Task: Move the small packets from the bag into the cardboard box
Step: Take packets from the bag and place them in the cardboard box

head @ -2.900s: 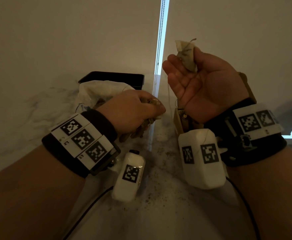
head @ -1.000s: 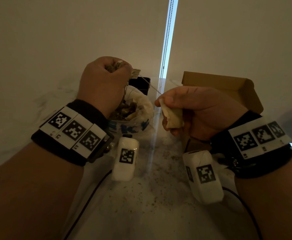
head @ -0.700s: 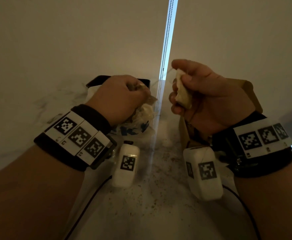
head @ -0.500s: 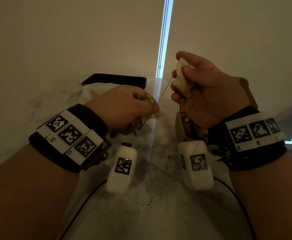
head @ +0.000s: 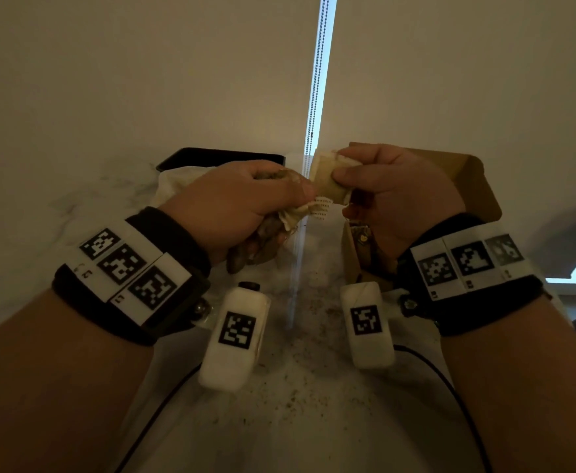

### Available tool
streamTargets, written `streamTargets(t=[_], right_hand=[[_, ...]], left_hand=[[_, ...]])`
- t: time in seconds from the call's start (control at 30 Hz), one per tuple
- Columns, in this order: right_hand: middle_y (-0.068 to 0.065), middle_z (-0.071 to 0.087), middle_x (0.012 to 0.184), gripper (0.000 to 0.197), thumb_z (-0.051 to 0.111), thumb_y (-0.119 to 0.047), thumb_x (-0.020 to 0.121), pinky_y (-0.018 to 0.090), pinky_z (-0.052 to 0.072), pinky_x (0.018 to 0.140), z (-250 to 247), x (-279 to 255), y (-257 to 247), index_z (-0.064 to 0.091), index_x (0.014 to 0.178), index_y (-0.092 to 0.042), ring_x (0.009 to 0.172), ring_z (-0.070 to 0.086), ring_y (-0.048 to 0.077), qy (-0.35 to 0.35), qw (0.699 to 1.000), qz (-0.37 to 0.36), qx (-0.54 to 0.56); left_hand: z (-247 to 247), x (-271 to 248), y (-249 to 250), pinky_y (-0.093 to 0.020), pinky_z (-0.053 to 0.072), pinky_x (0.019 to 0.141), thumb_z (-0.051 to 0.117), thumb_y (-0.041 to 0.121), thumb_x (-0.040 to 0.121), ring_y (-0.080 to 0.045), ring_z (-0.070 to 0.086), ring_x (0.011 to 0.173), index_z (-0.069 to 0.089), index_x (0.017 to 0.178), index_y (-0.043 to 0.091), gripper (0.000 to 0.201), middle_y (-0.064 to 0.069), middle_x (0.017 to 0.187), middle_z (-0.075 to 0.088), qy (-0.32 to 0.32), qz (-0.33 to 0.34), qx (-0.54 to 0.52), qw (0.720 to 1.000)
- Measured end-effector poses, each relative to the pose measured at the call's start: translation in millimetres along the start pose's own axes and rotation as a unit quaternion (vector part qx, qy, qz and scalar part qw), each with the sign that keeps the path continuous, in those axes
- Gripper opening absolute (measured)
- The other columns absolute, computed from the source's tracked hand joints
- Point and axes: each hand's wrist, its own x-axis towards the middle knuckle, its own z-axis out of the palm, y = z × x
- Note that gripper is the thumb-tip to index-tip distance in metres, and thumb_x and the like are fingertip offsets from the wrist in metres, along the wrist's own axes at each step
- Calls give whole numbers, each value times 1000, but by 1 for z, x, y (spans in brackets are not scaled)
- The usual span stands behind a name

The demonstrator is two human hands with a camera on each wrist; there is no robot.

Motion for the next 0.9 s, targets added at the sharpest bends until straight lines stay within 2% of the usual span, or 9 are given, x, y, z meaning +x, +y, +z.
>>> streamTargets(t=[0.07, 0.17, 0.27, 0.4, 0.57, 0.73, 0.77, 0.83, 0.9], right_hand=[[6, 73, 81, 11, 73, -8, 80, 29, 48, 55, 2, -3, 0, 71, 81, -19, 69, 66, 20, -12, 999, -16, -26], [5, 73, 78, 5, 71, -12, 83, 26, 48, 54, 4, -7, -3, 72, 82, -17, 67, 64, 16, -47, 998, -32, -38], [6, 73, 81, 7, 65, -16, 89, 25, 49, 55, 9, -10, -5, 71, 88, -15, 70, 66, 17, -77, 997, -20, -17], [1, 73, 75, 14, 57, -17, 94, 23, 51, 51, 15, -9, -2, 70, 90, -14, 65, 66, 12, -84, 996, -10, 6], [5, 74, 87, 14, 66, -7, 86, 23, 52, 57, 13, -13, -3, 73, 93, -18, 75, 67, 17, -115, 993, -30, -19], [4, 73, 92, 21, 59, -2, 90, 27, 55, 62, 9, -9, -5, 70, 92, -20, 77, 69, 19, -64, 998, -26, -9], [5, 73, 95, 22, 58, -1, 91, 27, 55, 62, 8, -8, -6, 69, 94, -20, 78, 70, 19, -57, 998, -24, 9], [5, 71, 100, 25, 57, 0, 91, 26, 54, 58, 7, -8, -6, 67, 98, -21, 77, 70, 18, -53, 998, -28, 20], [5, 71, 100, 27, 58, 1, 90, 25, 52, 55, 8, -9, -5, 67, 99, -23, 75, 68, 17, -55, 998, -37, -1]], left_hand=[[1, 0, 2, -22, 38, 43, 62, 31, 96, -24, 42, 39, 66, 67, 14, 34, -11, 54, 52, -3, -7, -63, 998], [3, 1, 4, -19, 38, 37, 60, 24, 98, -15, 43, 33, 61, 63, 14, 37, -8, 50, 50, 27, -22, -142, 989], [4, 3, 3, -19, 38, 37, 61, 24, 97, -14, 47, 37, 62, 69, 12, 31, -6, 51, 52, 45, -29, -163, 985], [7, 5, 0, -21, 40, 37, 64, 26, 96, -16, 51, 43, 66, 89, 5, 21, -9, 59, 57, 71, -42, -176, 981], [7, 6, -3, -21, 38, 39, 65, 30, 95, -20, 49, 49, 66, 91, 9, 22, -12, 65, 55, 70, -49, -173, 981], [4, 7, -1, -20, 40, 39, 65, 24, 95, -17, 51, 44, 67, 113, -4, 34, -6, 56, 55, 114, -43, -178, 976], [2, 8, -1, -20, 41, 39, 64, 23, 95, -16, 52, 42, 68, 117, -1, 33, -5, 55, 56, 120, -46, -175, 976], [0, 7, -2, -20, 41, 39, 64, 22, 95, -15, 53, 42, 70, 117, 4, 29, -3, 53, 56, 107, -57, -172, 978], [1, 5, -1, -19, 38, 39, 63, 25, 95, -19, 48, 44, 70, 101, 2, 25, -4, 51, 53, 55, -58, -152, 985]])
